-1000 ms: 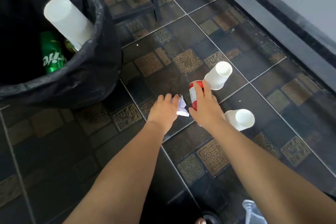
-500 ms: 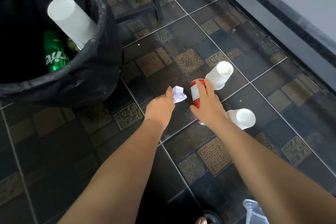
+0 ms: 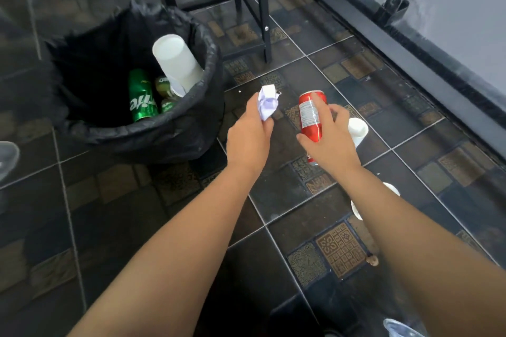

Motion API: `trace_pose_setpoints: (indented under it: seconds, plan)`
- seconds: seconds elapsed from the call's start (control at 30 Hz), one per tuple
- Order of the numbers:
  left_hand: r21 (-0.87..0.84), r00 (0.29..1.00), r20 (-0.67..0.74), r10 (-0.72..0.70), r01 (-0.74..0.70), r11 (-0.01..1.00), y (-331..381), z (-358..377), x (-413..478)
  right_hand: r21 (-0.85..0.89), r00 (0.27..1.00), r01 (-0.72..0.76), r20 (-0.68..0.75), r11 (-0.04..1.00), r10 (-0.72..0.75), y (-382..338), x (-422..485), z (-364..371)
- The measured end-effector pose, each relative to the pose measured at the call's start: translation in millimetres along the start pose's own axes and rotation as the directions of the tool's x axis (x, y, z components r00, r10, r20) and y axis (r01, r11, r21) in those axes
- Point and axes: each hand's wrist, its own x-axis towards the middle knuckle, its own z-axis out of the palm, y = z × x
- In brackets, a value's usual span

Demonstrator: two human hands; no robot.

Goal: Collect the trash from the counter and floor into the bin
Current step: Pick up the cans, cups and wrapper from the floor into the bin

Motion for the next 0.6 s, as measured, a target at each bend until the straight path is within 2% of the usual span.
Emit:
trace_pose_setpoints:
  seconds: [0.1, 0.23, 0.3, 0.37, 0.47, 0.53, 0.6]
  plan:
    - [-0.126, 0.994, -0.107, 0.027, -0.04, 0.991, 17.8, -29.8, 2.8, 0.089, 0.995, 0.046, -0.093, 0.995, -0.038, -31.9, 12.8, -17.4]
    - [-0.348, 0.96, -0.275, -0.054, -0.047, 0.936, 31.5, -73.1, 10.7, 0.232, 0.964, 0.137, -0.255, 0.963, -0.076, -87.7, 27.6, -36.5]
    - [-0.392, 0.931, -0.356, -0.08, -0.07, 0.917, 29.9, -97.4, 17.3, 0.303, 0.952, 0.18, -0.293, 0.936, -0.089, -117.9, 34.4, -41.5]
    - [-0.38, 0.895, -0.429, -0.121, -0.058, 0.923, 19.6, -123.4, 26.2, 0.36, 0.944, 0.233, -0.305, 0.903, -0.123, -150.2, 40.3, -42.2]
    - [-0.307, 0.839, -0.505, -0.201, 0.043, 0.951, -11.8, -162.3, 36.6, 0.379, 0.935, 0.321, -0.273, 0.868, -0.227, -199.5, 45.3, -35.4]
    - [-0.199, 0.83, -0.519, -0.203, 0.114, 0.973, -39.2, -183.4, 39.7, 0.361, 0.92, 0.379, -0.246, 0.852, -0.305, -229.8, 47.4, -26.3]
    - [-0.069, 0.849, -0.475, -0.232, 0.227, 0.971, -65.7, -198.9, 41.8, 0.336, 0.904, 0.425, -0.205, 0.841, -0.375, -256.9, 47.9, -12.6]
